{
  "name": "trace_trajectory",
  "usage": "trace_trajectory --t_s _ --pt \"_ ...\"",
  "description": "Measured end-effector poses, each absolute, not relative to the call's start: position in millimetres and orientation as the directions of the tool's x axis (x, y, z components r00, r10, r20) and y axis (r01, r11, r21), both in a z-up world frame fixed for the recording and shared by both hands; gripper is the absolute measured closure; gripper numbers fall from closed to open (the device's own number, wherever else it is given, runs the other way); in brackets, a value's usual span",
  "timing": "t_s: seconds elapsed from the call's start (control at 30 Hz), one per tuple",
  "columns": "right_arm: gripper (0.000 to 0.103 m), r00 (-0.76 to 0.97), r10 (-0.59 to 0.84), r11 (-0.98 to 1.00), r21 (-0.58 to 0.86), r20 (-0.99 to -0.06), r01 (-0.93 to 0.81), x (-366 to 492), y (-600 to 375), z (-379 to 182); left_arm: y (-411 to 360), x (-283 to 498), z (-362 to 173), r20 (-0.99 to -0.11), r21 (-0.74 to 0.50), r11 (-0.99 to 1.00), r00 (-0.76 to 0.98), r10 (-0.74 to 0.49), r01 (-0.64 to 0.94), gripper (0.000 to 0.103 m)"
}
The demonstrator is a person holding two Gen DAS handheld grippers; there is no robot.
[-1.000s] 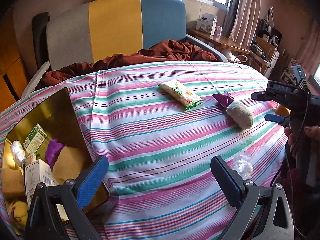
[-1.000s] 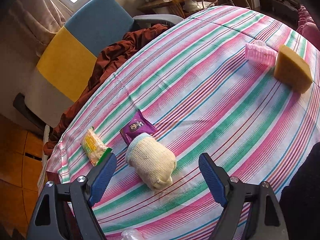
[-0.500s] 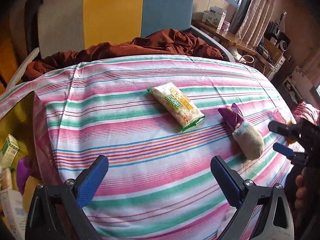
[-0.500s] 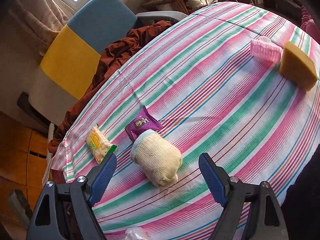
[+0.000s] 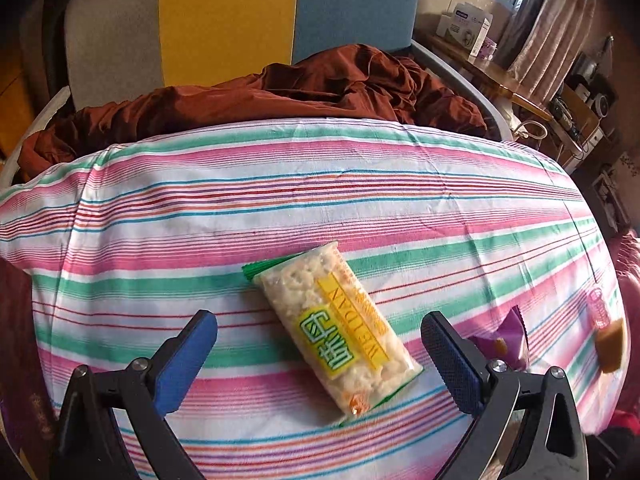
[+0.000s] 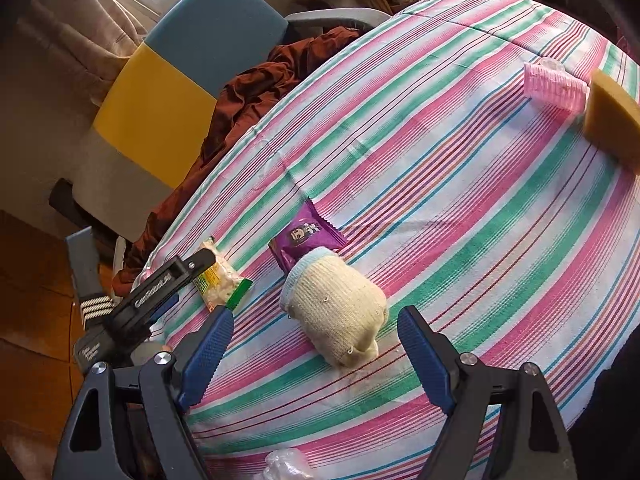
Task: Organize objects
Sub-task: 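Grasp the WEIDAN rice-cracker packet with the left gripper, then hold the cracker packet with the left gripper while the right gripper grasps the clear plastic bag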
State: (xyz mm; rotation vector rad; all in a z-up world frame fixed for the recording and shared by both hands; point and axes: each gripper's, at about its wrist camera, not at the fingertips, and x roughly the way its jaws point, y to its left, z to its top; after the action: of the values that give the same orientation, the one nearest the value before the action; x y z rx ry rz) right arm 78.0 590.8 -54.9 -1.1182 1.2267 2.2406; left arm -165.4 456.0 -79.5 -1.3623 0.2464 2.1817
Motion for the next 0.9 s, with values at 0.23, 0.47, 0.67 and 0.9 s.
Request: trace_trajectory --t_s 0.23,0.47,0.67,0.9 --pt "0.017 -0.635 -0.084 -0.555 0.565 -0.768 -0.611 79 591 -57 472 -167 -102 -0.881 -0.004 -0.838 -0.395 0.261 -0.546 0.014" --pt "0.017 -0.625 -0.077 -0.551 0.556 -0.777 -0.623 80 592 -58 447 -147 -95 -0.855 -0.004 -0.794 -0.410 0.318 -0.608 0.055" --pt "0.017 -0.619 -0.070 -0.533 0.553 -0.783 -0.640 82 596 -59 404 -101 -96 -0.836 0.022 -0.748 -0.423 0.350 -0.663 0.055" --pt "0.017 -0.596 -0.069 -0.541 0.532 -0.800 -0.651 78 596 -61 352 -42 -96 -0.815 0.020 -0.706 -0.421 0.399 -0.708 0.055"
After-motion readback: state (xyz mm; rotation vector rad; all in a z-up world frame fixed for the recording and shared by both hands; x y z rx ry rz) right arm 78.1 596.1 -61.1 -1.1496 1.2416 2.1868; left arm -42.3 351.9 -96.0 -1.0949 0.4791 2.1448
